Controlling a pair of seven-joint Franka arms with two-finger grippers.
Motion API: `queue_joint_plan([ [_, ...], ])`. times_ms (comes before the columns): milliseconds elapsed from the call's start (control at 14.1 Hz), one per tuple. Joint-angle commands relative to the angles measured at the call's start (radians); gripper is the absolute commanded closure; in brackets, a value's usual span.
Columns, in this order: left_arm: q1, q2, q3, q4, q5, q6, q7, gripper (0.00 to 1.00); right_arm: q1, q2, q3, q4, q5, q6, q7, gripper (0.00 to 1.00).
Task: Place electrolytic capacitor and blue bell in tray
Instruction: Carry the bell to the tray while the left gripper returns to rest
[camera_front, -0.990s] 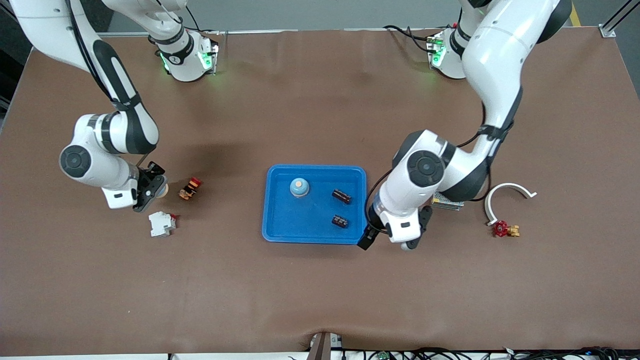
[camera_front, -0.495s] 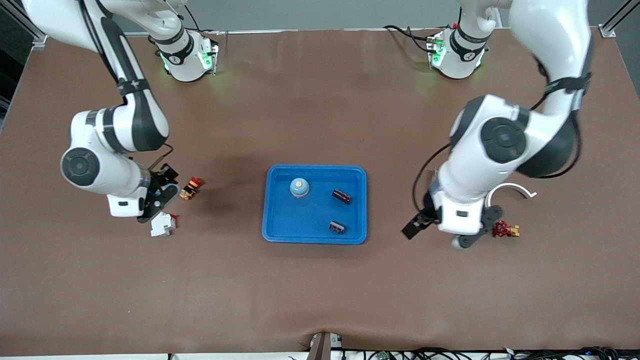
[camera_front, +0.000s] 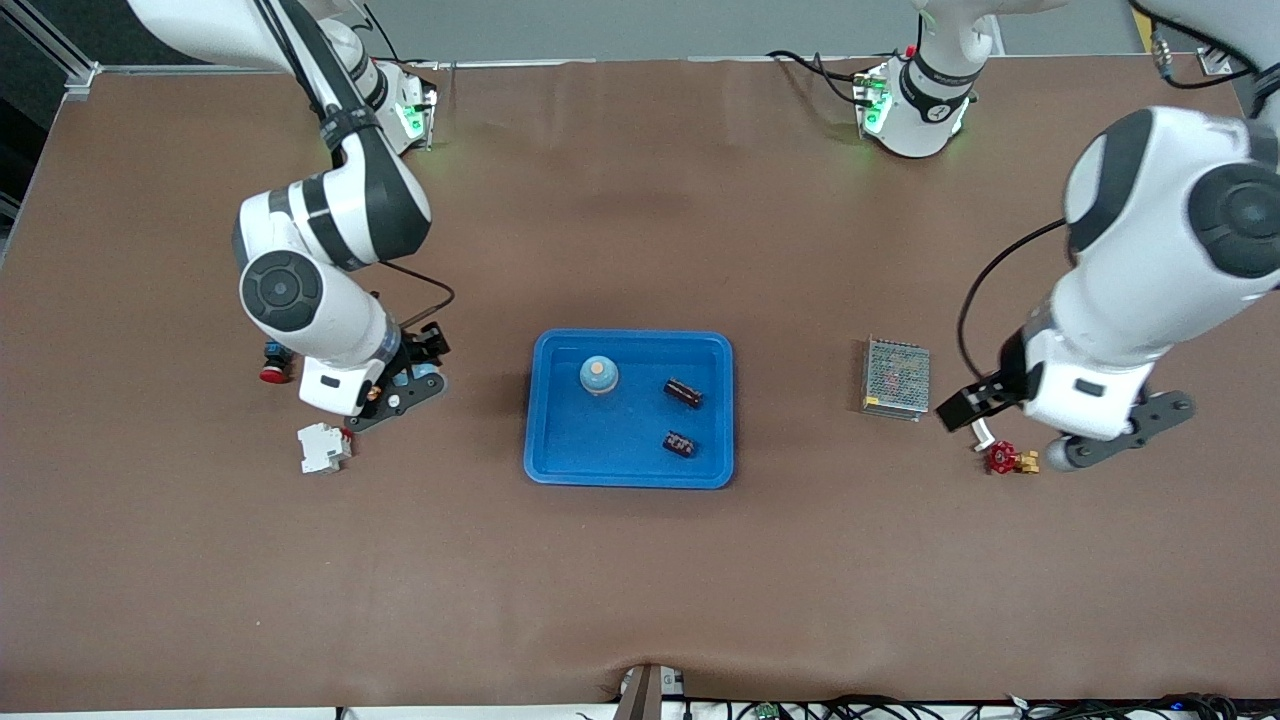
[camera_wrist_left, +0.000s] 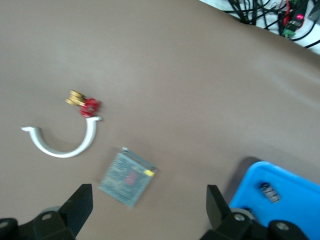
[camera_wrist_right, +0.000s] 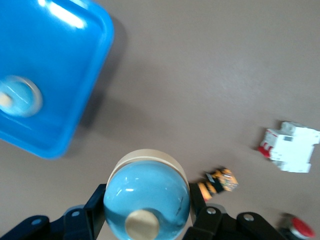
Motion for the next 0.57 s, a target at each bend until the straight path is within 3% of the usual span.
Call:
queue_joint_plan([
  [0, 0.063, -0.067, -0.004, -0.031, -0.008, -0.055, 0.137, 0.0, 0.038, 0.063, -0.01, 0.097, 0.029, 0.014, 0.145, 0.57],
  [495, 0.103, -0.174, 0.019, -0.043, -0.011, -0.137, 0.325, 0.0, 0.177, 0.176, -0.009, 0.117, 0.03, 0.241, 0.567, 0.58],
])
